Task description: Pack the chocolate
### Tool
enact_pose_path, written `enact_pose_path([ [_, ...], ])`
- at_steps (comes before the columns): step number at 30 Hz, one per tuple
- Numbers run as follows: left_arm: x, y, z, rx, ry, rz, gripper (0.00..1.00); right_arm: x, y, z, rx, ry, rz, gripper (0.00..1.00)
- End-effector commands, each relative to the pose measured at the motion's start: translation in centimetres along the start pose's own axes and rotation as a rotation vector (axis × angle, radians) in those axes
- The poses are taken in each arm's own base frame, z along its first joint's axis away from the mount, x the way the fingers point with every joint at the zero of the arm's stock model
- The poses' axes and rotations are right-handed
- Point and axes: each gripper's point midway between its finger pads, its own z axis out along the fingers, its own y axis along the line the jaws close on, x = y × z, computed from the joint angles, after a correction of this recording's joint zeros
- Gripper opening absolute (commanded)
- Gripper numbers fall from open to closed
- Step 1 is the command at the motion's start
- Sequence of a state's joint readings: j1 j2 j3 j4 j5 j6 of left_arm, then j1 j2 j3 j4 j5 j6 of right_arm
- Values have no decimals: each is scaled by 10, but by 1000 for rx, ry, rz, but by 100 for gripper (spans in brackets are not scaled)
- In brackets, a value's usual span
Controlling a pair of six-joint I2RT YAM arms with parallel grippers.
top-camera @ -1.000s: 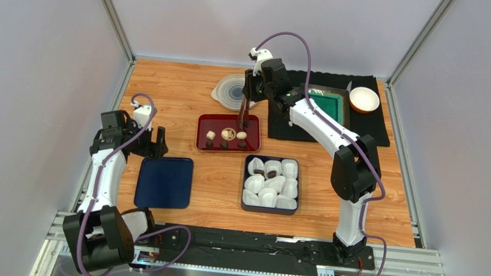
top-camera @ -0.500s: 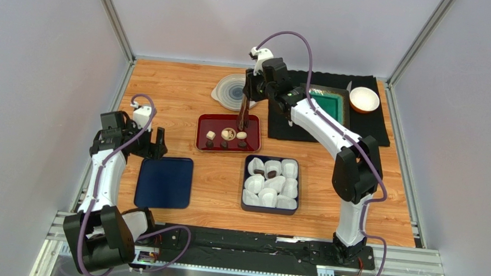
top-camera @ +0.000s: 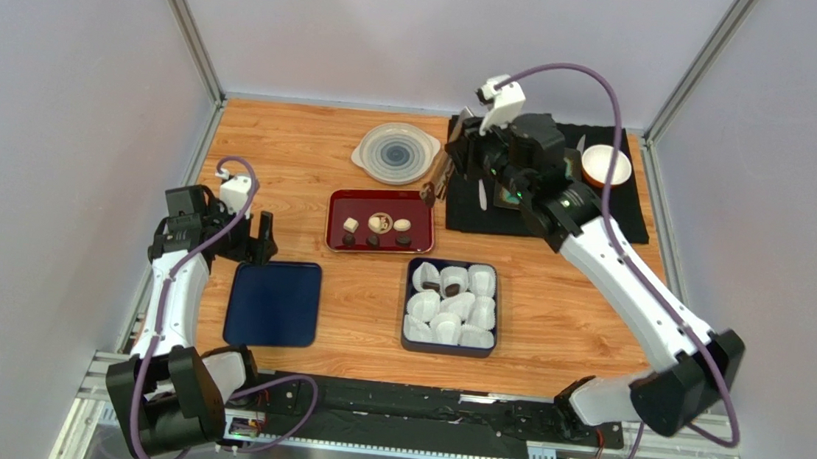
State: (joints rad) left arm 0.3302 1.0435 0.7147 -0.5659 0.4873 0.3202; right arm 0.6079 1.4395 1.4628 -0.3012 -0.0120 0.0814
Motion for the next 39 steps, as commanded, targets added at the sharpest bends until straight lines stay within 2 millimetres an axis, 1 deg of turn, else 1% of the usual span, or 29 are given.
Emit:
enact_pose_path([
  [1, -8, 1, -8, -9, -30, 21, 91, 14, -8, -41, 53, 3, -20, 11],
  [2, -9, 1, -8, -6, -33, 25, 91, 10, -7, -59, 53, -15, -17, 11],
  [3, -10, 1, -9, -10, -35, 25, 91, 15, -9, -66, 60, -9, -14, 11],
  [4, -10, 0, -9, -7, -33, 21, 91, 28, -11, -73, 71, 22, -14, 11],
  [5, -11, 0, -10, -7, -36, 23, 91, 33, -12, -80, 73, 28, -13, 12],
  [6, -11, 1, -10, -7, -33, 19, 91, 28, -13, -94, 79, 6, -5, 12],
  [7, -10, 0, -10, -3, -32, 15, 91, 40, -15, -98, 90, 38, -2, 12],
  [8, -11, -1, -10, -1, -34, 16, 91, 43, -15, -104, 91, 39, 2, 12],
  [9, -11, -1, -10, 0, -33, 13, 91, 40, -15, -116, 92, 22, 7, 12],
  [11, -12, -3, -11, 7, -36, 7, 91, 53, -19, -124, 109, 46, 18, 13],
  [12, -12, -4, -11, 10, -38, 4, 91, 56, -21, -130, 118, 44, 20, 13],
  [14, -14, -5, -12, 13, -40, 4, 91, 67, -24, -135, 134, 69, 26, 13],
  [16, -14, -4, -13, 10, -41, 8, 91, 71, -24, -142, 137, 75, 37, 13],
  [20, -15, -4, -13, 8, -40, 12, 91, 79, -24, -147, 139, 87, 49, 13],
  [24, -15, -4, -13, 12, -39, 5, 91, 88, -27, -147, 149, 107, 49, 15],
  [30, -16, -4, -12, 15, -44, 8, 91, 93, -31, -139, 172, 120, 39, 19],
  [39, -15, -4, -13, 11, -40, 16, 91, 95, -35, -127, 187, 117, 26, 26],
])
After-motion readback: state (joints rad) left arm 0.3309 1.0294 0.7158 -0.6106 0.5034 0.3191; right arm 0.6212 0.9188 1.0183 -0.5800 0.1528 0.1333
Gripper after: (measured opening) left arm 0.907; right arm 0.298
